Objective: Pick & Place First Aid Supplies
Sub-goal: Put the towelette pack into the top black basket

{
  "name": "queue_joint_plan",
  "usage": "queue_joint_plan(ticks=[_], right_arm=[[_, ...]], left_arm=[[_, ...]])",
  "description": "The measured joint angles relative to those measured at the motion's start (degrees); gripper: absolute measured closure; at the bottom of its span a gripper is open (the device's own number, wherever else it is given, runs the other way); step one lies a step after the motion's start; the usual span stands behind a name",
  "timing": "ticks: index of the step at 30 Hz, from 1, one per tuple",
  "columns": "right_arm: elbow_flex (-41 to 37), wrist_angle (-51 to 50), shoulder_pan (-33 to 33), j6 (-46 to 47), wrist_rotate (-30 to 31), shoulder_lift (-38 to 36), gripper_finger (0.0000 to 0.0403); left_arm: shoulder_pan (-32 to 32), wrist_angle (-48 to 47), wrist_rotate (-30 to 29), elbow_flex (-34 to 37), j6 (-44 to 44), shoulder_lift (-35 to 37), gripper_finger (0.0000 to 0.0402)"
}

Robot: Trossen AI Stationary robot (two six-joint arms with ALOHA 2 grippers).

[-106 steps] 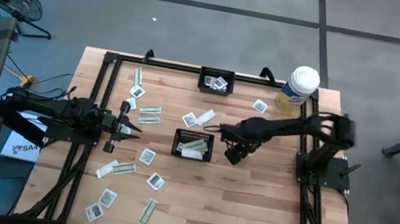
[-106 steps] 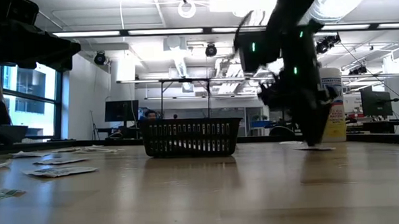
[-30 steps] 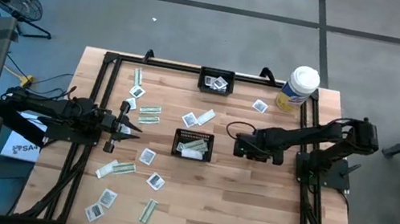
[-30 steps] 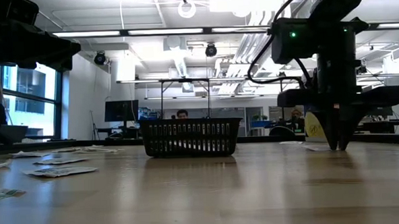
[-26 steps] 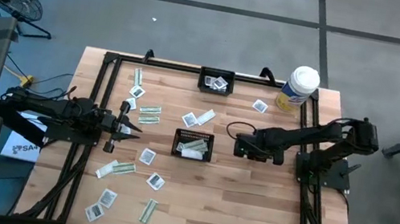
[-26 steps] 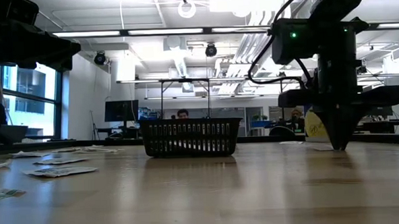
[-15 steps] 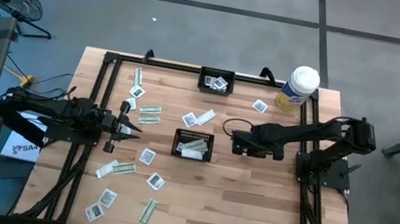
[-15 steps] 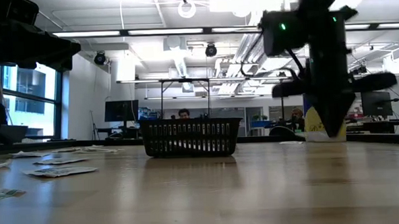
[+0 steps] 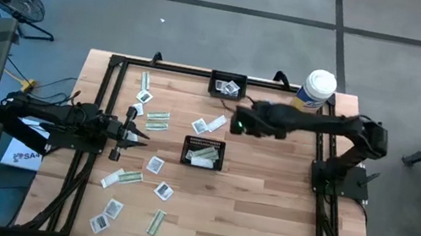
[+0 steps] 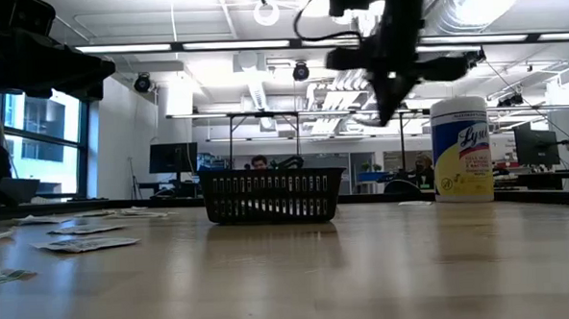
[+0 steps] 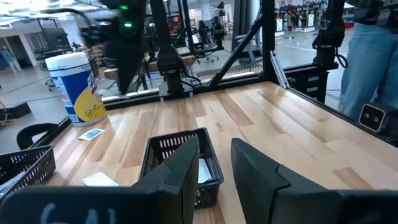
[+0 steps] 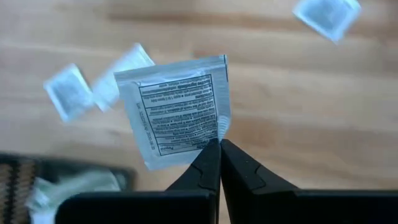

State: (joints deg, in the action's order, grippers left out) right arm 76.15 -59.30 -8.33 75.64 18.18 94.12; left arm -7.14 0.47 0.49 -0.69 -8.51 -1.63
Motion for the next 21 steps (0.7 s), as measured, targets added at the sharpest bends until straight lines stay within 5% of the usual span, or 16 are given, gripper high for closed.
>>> queue_joint_plan(ticks=[12, 21], right_arm=[[21.4, 0.93, -17.41, -19.04, -2.46, 13.56, 0.0403], [25.08, 3.63, -25.41, -22.61, -6.78, 18.99, 0.0403]], left_arm=[[0.0, 0.0, 0.0, 0.0, 0.0, 0.0, 0.0309], [0.0, -0.02, 0.0, 0.01, 0.0, 0.0, 0.0309]])
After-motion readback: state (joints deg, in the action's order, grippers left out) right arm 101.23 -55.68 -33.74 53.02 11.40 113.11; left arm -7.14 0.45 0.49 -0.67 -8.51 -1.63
